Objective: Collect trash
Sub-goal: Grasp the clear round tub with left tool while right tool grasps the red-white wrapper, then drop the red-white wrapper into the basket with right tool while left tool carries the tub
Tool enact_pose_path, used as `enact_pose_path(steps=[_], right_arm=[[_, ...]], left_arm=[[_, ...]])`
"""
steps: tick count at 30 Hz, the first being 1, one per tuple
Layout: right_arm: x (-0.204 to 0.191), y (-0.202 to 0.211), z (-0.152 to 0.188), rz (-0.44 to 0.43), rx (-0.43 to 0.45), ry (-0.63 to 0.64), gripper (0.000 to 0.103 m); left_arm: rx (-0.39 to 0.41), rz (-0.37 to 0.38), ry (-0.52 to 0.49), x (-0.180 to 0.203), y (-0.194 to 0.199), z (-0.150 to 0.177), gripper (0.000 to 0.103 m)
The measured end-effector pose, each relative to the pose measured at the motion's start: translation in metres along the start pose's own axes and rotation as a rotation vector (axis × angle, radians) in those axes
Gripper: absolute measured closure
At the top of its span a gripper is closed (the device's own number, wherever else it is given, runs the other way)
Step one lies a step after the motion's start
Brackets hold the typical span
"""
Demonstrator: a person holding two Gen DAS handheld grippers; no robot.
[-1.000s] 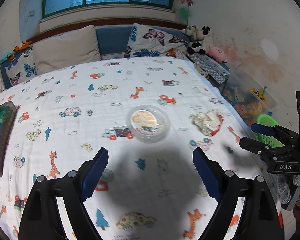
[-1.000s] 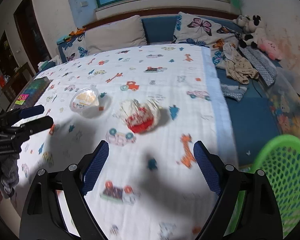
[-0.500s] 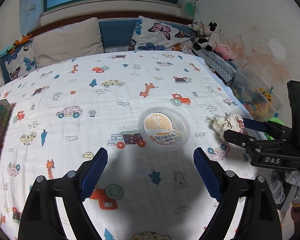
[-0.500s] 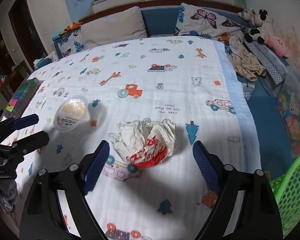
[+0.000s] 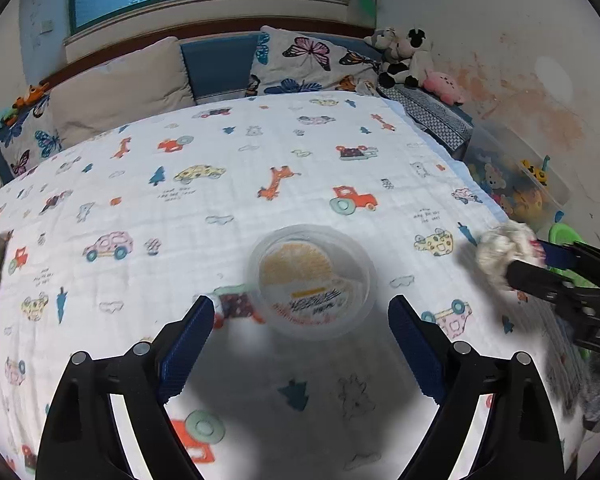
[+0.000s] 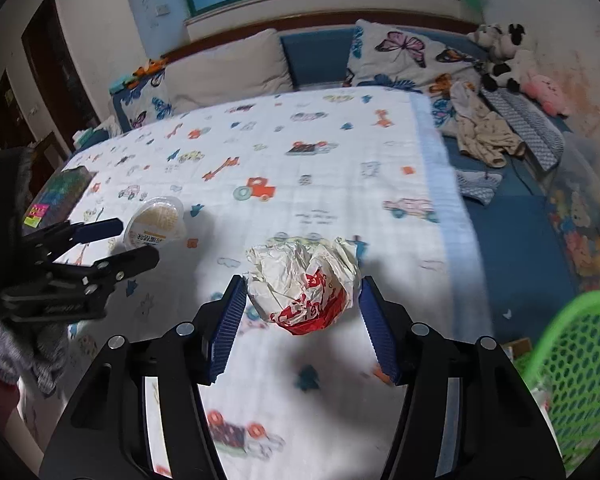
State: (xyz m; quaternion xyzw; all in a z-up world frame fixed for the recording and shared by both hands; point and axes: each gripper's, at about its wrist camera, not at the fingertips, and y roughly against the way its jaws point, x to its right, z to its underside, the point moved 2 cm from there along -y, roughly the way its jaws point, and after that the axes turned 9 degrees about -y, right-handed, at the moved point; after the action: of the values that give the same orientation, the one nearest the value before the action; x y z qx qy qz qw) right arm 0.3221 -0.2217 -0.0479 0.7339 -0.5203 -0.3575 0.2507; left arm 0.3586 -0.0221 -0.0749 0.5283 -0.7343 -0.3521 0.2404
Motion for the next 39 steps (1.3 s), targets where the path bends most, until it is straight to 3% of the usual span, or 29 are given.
enact_pose_path(steps=[3, 10, 22, 30, 36, 39], right_arm=[[0.013, 0.019, 0.004, 0.011, 0.024, -0.017, 0.044], [0.046, 0.056, 0.021, 0.066, 0.063, -0.064, 0.044], [0.141, 0.114, 0.071, 0.234, 0.092, -0.222, 0.044], [0.202, 0.144, 0.096, 0.349, 0.099, -0.312, 0.040], [0.225, 0.160, 0.110, 0.361, 0.117, -0.370, 0.029], [0.228, 0.166, 0.115, 0.366, 0.125, -0.373, 0.029]], left_arm=[[0.003, -0.011, -0.038, 0.006, -0.006, -0.003, 0.019], [-0.002, -0.020, -0.045, 0.011, -0.017, -0.004, 0.041], [0.068, 0.018, -0.081, 0.045, 0.024, -0.001, 0.042], [0.102, 0.103, -0.155, 0.106, 0.049, -0.006, 0.042], [0.114, 0.166, -0.209, 0.158, 0.057, -0.015, 0.042], [0.110, 0.196, -0.228, 0.182, 0.056, -0.019, 0.042]])
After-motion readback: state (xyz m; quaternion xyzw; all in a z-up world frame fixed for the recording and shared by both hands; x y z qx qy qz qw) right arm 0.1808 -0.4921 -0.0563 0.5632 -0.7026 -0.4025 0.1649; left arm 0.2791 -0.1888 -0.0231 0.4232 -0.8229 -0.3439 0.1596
